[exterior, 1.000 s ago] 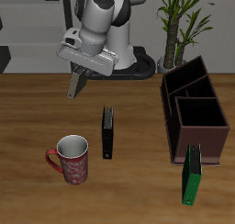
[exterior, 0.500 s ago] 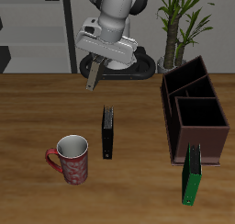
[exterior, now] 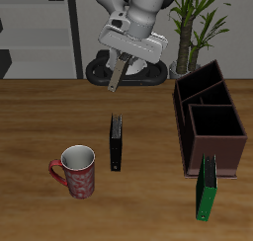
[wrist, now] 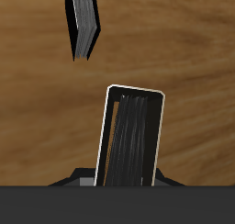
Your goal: Place the yellow book into the left desk caddy's back compartment
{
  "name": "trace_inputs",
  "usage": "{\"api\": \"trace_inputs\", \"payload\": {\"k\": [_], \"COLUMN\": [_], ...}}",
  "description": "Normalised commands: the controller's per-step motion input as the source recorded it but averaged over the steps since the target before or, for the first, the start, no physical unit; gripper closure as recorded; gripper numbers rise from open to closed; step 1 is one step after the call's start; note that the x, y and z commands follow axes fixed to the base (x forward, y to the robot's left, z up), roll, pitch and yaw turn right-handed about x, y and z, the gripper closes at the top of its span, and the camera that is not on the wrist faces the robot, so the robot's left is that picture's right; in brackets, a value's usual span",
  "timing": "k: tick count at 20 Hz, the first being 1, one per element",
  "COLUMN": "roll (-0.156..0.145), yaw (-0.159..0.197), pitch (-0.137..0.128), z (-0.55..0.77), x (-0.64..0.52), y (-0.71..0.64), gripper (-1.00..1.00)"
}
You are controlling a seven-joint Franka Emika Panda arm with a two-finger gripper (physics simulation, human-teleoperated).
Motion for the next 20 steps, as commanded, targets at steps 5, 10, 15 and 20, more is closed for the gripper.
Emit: {"api": "trace_inputs", "payload": {"k": [5,10,15,20], "roll": [0.055,0.061,0.045,0.040], "yaw": [0.000,-0.010,0.004,0.017], "pitch": [-0.011,-0.011,-0.011,-0.015], "z": [0.15,0.09,0.05,0.05], "x": [0.04,0.01,-0.01,-0.04], "y": [0.58,0.48,0.35,0.36], "gripper": [1.00,1.00,1.00,1.00]}}
